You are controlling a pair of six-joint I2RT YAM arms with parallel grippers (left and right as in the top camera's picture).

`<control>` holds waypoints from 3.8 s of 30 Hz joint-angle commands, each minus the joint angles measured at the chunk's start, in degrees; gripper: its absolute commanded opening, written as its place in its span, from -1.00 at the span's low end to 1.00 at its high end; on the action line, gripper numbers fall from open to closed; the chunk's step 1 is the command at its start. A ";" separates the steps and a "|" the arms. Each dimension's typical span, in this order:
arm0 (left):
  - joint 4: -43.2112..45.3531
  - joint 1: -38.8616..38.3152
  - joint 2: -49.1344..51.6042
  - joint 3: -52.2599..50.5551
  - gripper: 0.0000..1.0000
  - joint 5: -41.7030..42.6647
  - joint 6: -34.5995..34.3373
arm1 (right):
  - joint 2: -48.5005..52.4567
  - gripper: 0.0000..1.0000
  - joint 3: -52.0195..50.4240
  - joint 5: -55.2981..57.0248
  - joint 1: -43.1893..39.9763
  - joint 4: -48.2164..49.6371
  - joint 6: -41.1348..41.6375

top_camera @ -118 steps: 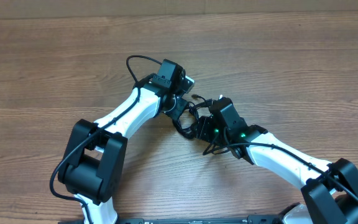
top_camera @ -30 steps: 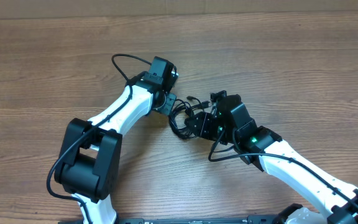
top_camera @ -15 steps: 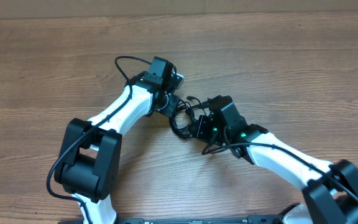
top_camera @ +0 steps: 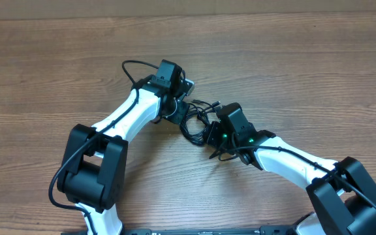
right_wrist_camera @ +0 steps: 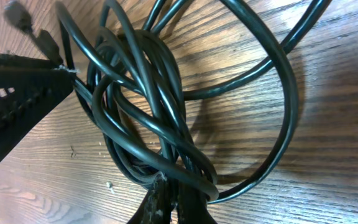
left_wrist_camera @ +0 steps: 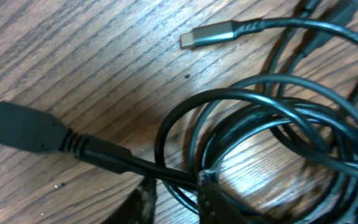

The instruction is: Untangle cables

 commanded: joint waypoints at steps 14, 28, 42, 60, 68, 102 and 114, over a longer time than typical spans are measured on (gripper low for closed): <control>-10.05 1.92 1.01 10.82 0.26 4.33 -15.15 | 0.76 -0.92 0.92 5.73 0.15 -0.26 0.44; -15.82 5.70 1.05 13.33 1.00 2.60 -25.97 | 0.83 -0.92 0.92 8.44 0.13 -2.34 0.48; -17.09 6.34 1.07 12.87 1.00 0.61 -29.75 | 4.44 -0.92 0.92 4.37 -2.64 -3.13 4.07; -16.37 5.29 1.09 10.99 1.00 -0.28 -29.79 | 5.73 -0.92 0.92 0.66 -4.37 -1.79 3.85; -9.33 5.11 1.09 5.16 0.99 -0.22 -32.04 | 5.73 -0.88 0.94 -1.51 -4.37 -1.20 3.74; 7.23 -1.66 3.06 6.49 0.36 3.06 -32.09 | 5.73 -0.92 0.94 -3.87 -4.37 1.38 1.88; 7.74 -1.60 3.02 6.62 -0.78 2.73 -25.99 | 5.73 -0.92 0.94 -3.89 -4.37 1.38 1.88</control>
